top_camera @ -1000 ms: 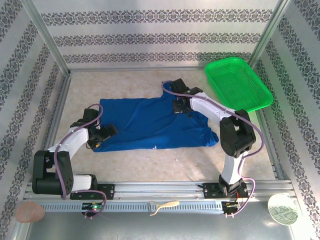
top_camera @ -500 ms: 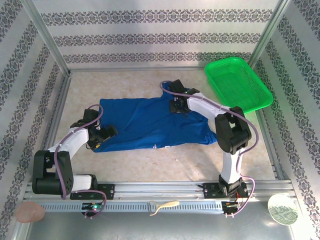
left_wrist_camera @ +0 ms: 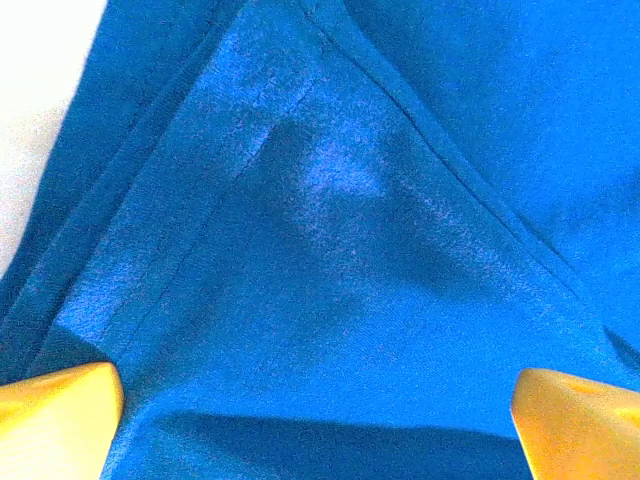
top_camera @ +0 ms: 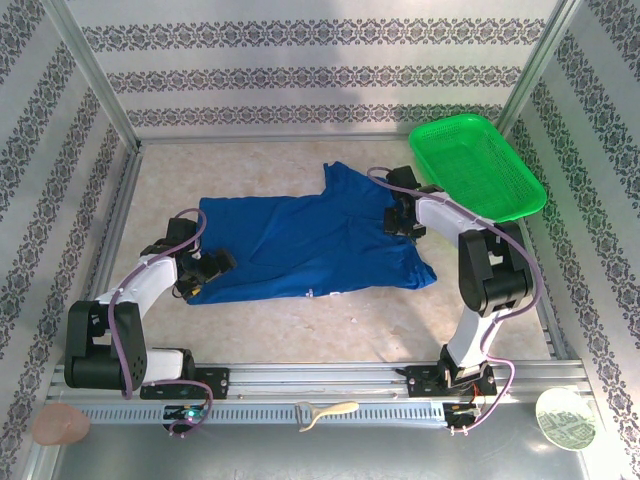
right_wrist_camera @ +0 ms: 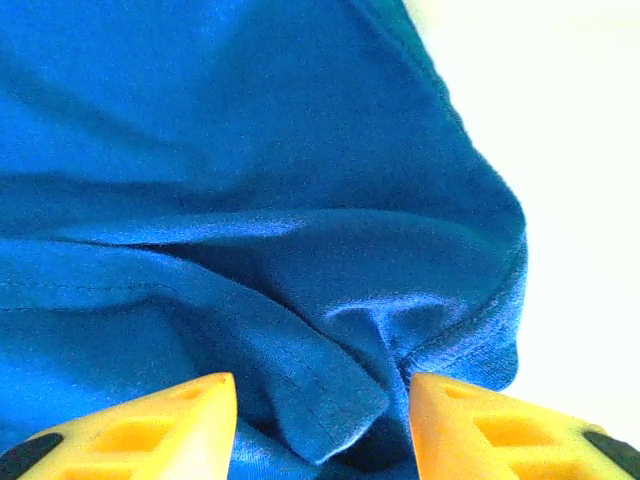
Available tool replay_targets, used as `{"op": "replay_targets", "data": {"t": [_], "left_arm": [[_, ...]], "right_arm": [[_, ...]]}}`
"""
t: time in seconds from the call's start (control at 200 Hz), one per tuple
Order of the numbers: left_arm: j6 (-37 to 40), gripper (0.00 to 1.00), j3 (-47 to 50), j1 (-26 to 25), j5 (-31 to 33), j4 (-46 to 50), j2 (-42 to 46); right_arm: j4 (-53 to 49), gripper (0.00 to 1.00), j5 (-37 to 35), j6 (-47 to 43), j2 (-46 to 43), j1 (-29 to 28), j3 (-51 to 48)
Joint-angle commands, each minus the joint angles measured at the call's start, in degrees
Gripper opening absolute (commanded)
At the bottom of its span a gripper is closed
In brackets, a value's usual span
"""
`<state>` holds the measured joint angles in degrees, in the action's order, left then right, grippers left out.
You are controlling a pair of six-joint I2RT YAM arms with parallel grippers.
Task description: Fold the inside-out t-shirt
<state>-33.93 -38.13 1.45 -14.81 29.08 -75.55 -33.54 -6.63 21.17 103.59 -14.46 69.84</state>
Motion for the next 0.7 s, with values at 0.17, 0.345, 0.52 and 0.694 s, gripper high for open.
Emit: {"op": "replay_targets", "data": {"t": [0.17, 0.345, 0.52, 0.694], "left_arm": [[-1.04, 1.00, -0.10, -0.55, -0.01, -0.69, 0.55], [-1.12, 1.00, -0.03, -0.59, -0.07, -0.95, 0.30], [-0.87, 1.00, -0.03, -0.50, 0.19, -0.93, 0.02], [-0.85, 1.00, 0.02, -0.57, 0.07, -1.37, -0.47]], "right_arm": [[0.49, 0.41, 2.38, -1.22, 4.24, 0.49, 0.05], [0.88, 0.00, 3.90, -1.39, 4.07, 1.33, -0.56], [1.07, 0.00, 3.90, -1.09, -0.42, 3.07, -0.60], [1.27, 0.00, 3.39, 0.51, -2.26, 5.03, 0.68]]}}
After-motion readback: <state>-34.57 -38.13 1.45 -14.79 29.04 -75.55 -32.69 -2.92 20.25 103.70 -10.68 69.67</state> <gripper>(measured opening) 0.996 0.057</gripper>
